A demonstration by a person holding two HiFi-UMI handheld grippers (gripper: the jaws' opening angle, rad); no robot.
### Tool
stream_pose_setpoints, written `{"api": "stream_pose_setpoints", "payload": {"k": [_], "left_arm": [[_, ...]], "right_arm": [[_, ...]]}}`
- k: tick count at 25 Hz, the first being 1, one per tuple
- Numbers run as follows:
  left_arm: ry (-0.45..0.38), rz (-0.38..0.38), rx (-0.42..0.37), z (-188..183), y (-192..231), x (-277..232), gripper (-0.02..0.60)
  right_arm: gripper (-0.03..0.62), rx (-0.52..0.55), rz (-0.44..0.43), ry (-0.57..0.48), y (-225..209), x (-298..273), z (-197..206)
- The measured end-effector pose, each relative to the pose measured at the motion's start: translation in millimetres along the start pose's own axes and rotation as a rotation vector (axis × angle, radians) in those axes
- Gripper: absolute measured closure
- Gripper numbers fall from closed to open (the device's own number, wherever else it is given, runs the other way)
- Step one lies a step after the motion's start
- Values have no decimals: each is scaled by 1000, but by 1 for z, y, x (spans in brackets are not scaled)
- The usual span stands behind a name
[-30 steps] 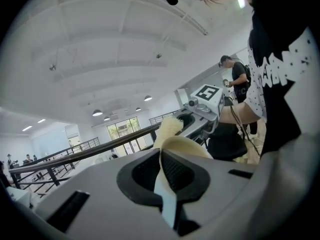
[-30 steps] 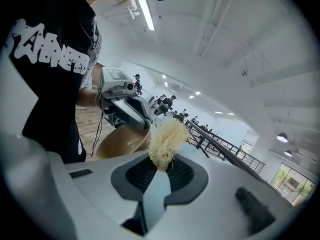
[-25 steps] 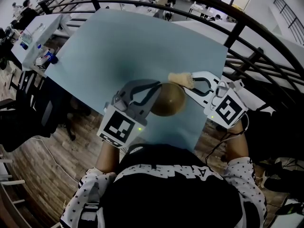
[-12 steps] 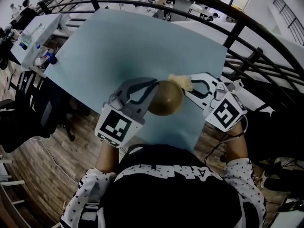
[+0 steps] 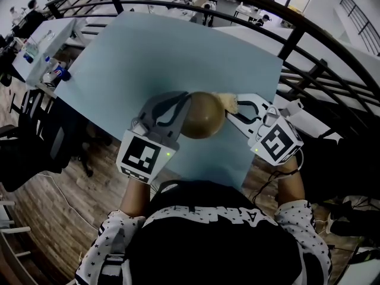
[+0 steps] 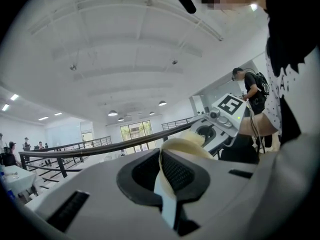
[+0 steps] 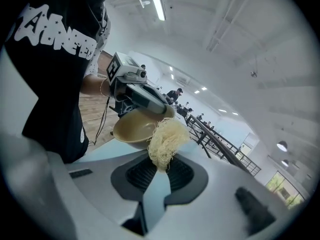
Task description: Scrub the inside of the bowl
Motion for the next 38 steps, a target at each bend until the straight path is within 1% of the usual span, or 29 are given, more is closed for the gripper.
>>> {"api": "stream_pose_setpoints", "payload": {"k": [4,10,15,24,32,38], "left_arm": [[1,-19,18,-1,2,1,557],[-22,-38,75,-1,5,3,558],[-30,-68,93,0,10,4,558],[-39,-120,160,2,18,1,558],[-37,-145,191,4,20,-1,558],[-48,-160,192,3,24,2,558]], "right_arm": [[536,-25,18,-6,1,-2,-2],[536,-47,28,-16,2,0,-2],[536,-69,32,-21,5,-5,-1],[536,-94,34,2,13,-10,5],[536,-107,25,1,18,-13,8],[534,-106,18,2,24,-16,5]]}}
Point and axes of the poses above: the fingertips, and each gripper's own axes: x backward along the fingers, y to its left, z out of its underside, the point moved 6 cm from there along x, backward along the fingers, and after that the axes turned 3 degrees about z, right-handed, at the moved point
